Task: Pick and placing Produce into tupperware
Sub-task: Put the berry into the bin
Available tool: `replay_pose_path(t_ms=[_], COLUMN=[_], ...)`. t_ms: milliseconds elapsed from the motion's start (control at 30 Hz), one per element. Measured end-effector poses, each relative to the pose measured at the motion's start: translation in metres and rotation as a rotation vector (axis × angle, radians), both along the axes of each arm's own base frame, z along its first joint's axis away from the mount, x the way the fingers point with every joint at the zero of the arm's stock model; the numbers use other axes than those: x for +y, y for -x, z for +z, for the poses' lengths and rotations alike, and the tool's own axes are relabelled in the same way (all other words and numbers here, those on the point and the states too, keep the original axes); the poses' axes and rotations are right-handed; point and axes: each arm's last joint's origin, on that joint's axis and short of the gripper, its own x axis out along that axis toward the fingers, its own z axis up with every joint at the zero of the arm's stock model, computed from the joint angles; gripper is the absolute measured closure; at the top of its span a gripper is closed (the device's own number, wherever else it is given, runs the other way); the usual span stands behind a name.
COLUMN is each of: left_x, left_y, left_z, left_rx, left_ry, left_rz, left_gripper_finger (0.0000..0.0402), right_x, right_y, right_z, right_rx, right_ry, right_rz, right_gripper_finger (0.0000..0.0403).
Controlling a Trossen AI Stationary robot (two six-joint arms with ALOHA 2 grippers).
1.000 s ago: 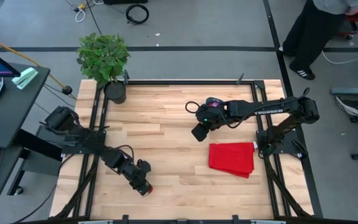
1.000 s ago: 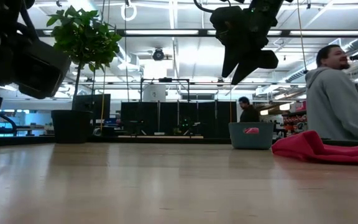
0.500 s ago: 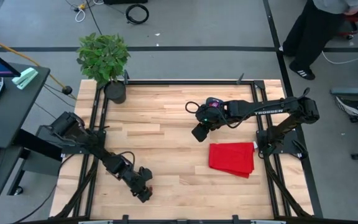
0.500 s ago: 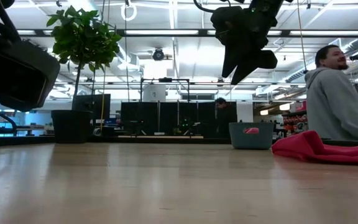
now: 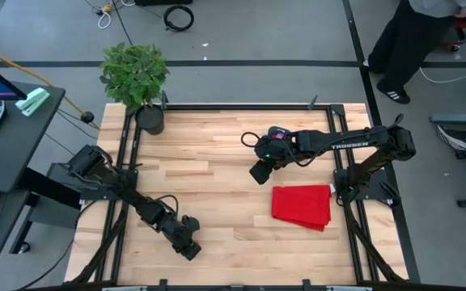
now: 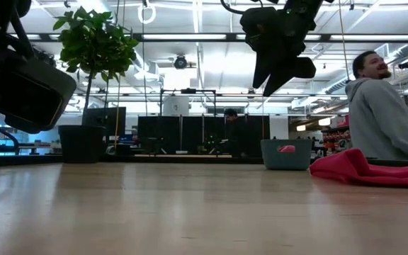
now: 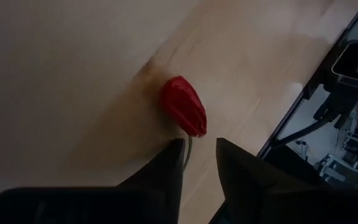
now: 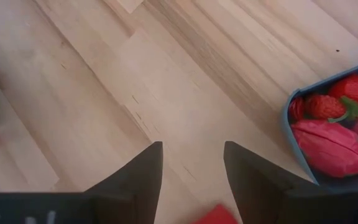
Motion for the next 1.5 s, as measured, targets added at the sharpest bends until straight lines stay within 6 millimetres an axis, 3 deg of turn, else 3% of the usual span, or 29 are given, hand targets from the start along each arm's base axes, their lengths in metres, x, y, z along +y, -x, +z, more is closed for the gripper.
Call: replay_pose_path(t_ms=[367,533,700,833,1000,1133,1333,1500], left_x=[0.004,0.009,0.032,0.068,0.128,0.174,0.239,0.287], left_y=[0.001,-0.008,-0.025,-0.040,-0.065,-0.095,-0.137,-0.186], left_z=[-0.003,0.002,0.020,0.036,0.060,0.100,0.141,0.138], left_rx=[-0.013,-0.080,-0.209,-0.286,-0.410,-0.537,-0.478,-0.488], left_ry=[-0.066,-0.037,-0.035,-0.040,-0.082,-0.170,-0.413,-0.486], left_rz=[-0.030,-0.028,0.038,0.078,0.128,0.121,0.038,0.056], left_gripper_finger=[0.0392,0.0394,0.0397,0.0398,0.0399,0.0400,0.0400,0.0399], right_x=[0.000,0.004,0.028,0.062,0.101,0.124,0.133,0.123], right_y=[0.000,0.003,0.016,0.030,0.050,0.066,0.108,0.133], right_z=[0.000,-0.001,-0.002,-0.003,-0.005,-0.004,0.014,0.038], right_rx=[0.000,0.030,0.136,0.249,0.359,0.383,0.428,0.303], right_ry=[0.000,-0.037,-0.205,-0.268,-0.163,-0.110,-0.017,-0.001], right_rz=[0.000,0.015,0.080,0.141,0.110,0.053,-0.105,-0.203], right_gripper_finger=[0.0223,0.0223,0.0223,0.0223,0.0223,0.0223,0.0223,0.0223])
